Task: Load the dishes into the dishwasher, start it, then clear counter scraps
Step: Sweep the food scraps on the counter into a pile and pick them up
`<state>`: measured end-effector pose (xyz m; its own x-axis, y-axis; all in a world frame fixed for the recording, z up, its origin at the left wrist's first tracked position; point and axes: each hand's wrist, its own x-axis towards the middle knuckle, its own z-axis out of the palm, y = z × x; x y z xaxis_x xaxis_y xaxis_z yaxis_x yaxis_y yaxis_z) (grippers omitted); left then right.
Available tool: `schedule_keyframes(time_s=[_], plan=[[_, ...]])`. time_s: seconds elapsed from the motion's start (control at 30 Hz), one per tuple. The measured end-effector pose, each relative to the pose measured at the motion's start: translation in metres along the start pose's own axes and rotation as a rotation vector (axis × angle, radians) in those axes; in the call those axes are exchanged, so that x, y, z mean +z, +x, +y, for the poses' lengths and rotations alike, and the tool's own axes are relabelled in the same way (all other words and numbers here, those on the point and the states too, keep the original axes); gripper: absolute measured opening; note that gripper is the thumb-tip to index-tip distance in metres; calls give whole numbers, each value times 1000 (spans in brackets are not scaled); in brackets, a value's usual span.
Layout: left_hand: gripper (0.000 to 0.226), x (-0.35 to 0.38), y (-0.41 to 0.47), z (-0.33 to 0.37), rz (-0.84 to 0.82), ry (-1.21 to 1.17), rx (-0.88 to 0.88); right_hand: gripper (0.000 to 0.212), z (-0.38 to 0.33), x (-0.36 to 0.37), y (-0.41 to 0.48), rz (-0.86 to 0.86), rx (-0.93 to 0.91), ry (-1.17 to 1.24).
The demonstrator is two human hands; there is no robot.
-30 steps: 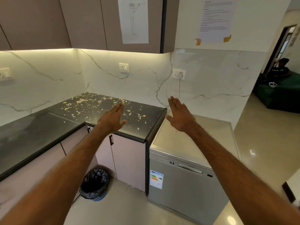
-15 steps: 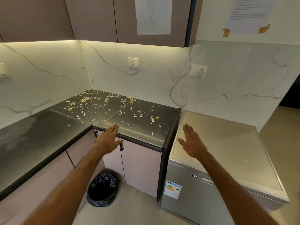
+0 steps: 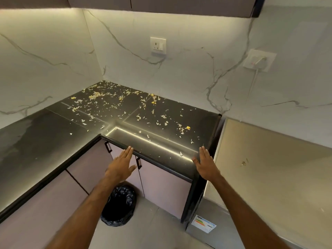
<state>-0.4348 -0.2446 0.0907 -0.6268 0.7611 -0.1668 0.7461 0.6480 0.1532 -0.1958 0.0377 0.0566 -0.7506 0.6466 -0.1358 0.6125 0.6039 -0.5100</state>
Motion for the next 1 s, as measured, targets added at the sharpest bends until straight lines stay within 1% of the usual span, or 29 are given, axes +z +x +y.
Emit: schedule_keyframes(time_s=[0.07, 0.27, 0.33, 0.4, 0.53, 0.6, 0.67, 0.7, 0.73, 0.8, 0.83, 0.87, 0.93, 1.0], plan=[[81, 4, 18, -4, -17, -2, -19, 75, 9, 11, 21, -26, 42, -1], [82, 19, 71, -10, -51, -50, -9, 81, 31, 30, 80, -15, 135, -40], [82, 26, 90, -15, -69, -72, -3, 90, 35, 40, 95, -30, 164, -68], [81, 31, 108, -18, -80, -107, 15, 100, 30, 54, 104, -6, 165, -118], [80, 49, 141, -15, -110, -167, 99, 116, -11, 90, 111, 68, 122, -128], [86, 64, 160, -10, -120, -154, 198, 115, -41, 109, 118, 106, 138, -121], [98, 77, 180, -5, -124, -184, 294, 109, -71, 127, 127, 131, 151, -103], [99, 84, 186, -2, -129, -181, 338, 107, -84, 136, 131, 141, 149, -93], [96, 88, 194, -1, -150, -144, 377, 103, -97, 144, 137, 150, 145, -73], [77, 97, 209, -2, -155, -64, 416, 93, -117, 154, 149, 157, 100, 10], [69, 99, 214, -2, -155, -63, 430, 88, -124, 156, 153, 163, 73, 65], [66, 99, 219, -1, -148, -55, 440, 84, -127, 155, 155, 187, 54, 118], [72, 94, 233, 3, -162, -46, 495, 77, -126, 154, 151, 297, 90, 212], [81, 87, 252, 3, -115, -72, 558, 77, -116, 151, 141, 432, 187, 222]])
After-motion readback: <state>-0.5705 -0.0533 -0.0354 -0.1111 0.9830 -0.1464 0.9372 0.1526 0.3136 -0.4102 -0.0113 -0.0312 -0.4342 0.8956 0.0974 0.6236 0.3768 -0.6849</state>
